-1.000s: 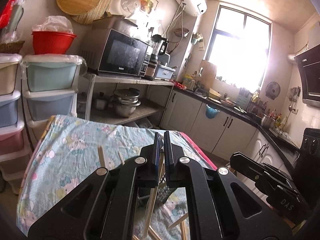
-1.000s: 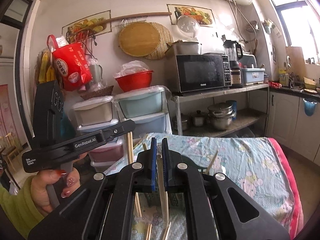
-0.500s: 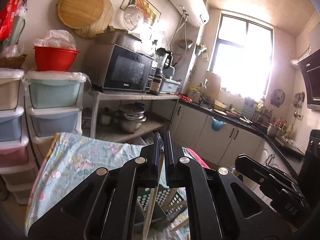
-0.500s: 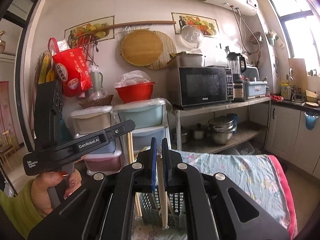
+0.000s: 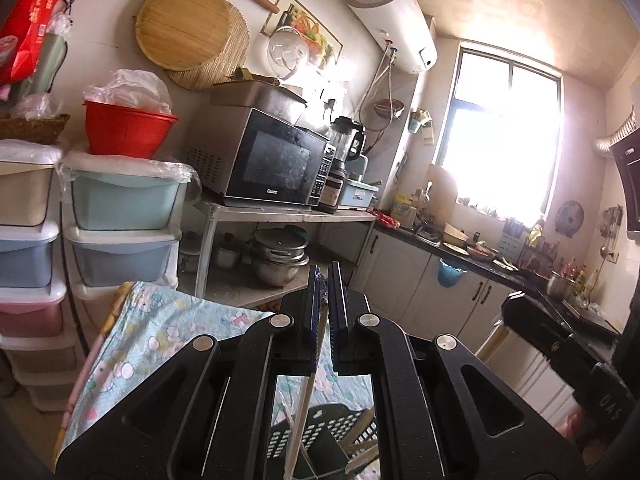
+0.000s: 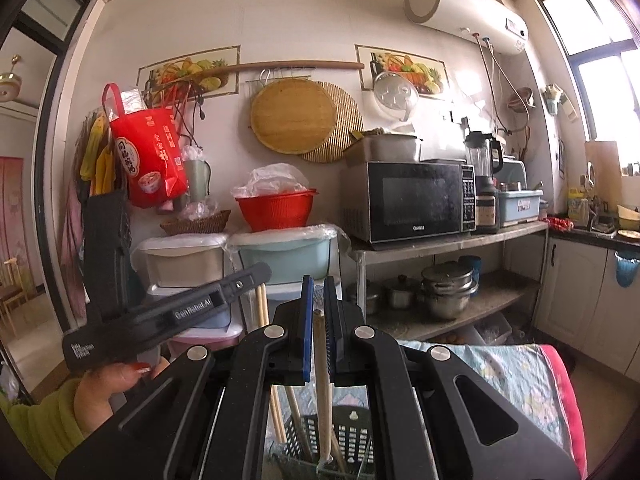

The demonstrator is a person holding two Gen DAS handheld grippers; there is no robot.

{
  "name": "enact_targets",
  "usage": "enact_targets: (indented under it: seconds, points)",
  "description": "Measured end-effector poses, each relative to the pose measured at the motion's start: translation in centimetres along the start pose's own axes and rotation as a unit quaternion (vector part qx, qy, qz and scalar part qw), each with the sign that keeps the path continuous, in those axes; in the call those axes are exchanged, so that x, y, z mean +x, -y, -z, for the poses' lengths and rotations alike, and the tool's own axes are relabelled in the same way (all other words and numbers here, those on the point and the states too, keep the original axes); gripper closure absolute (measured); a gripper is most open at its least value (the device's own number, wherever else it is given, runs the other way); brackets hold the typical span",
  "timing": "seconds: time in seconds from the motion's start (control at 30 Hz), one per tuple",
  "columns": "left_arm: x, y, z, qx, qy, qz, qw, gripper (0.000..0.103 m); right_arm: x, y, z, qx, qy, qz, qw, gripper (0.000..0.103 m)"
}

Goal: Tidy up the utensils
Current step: 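Lower the chopsticks into the caddy and open both grippers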

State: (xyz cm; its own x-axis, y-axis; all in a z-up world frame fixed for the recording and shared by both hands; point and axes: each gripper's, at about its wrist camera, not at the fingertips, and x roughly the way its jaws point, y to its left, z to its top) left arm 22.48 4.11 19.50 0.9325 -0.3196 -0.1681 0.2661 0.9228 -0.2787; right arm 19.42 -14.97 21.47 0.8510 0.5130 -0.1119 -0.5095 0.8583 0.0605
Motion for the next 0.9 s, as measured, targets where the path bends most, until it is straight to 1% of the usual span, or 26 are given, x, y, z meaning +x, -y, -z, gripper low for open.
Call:
enact_targets:
  seconds: [0.23, 0.43, 0.63, 0.9]
  points:
    - [1.2, -0.3, 0.4, 0.004, 0.002, -0.008, 1.0, 0.101, 0.7, -0.3, -0.7, -0.013, 0.017, 0.002, 1.0, 0.097]
    - [2.1, -0.3, 1.8, 0.017, 0.006, -0.01, 0.9998, 0.101, 1.2, -0.1, -0.7, -0.012, 0.022, 0.007, 1.0, 0.097]
    - [3.2, -0.5, 3.6, 0.023, 0.001, -0.013, 0.9996, 0.101, 2.2, 0.7, 0.2, -0.008, 0.021, 0.017, 1.0, 0.097]
    - [4.2, -0.9, 5.8, 0.023, -0.02, -0.011, 0.9995, 0.101, 3.5, 1.8, 2.1, 0.006, 0.009, 0.023, 1.0, 0.097]
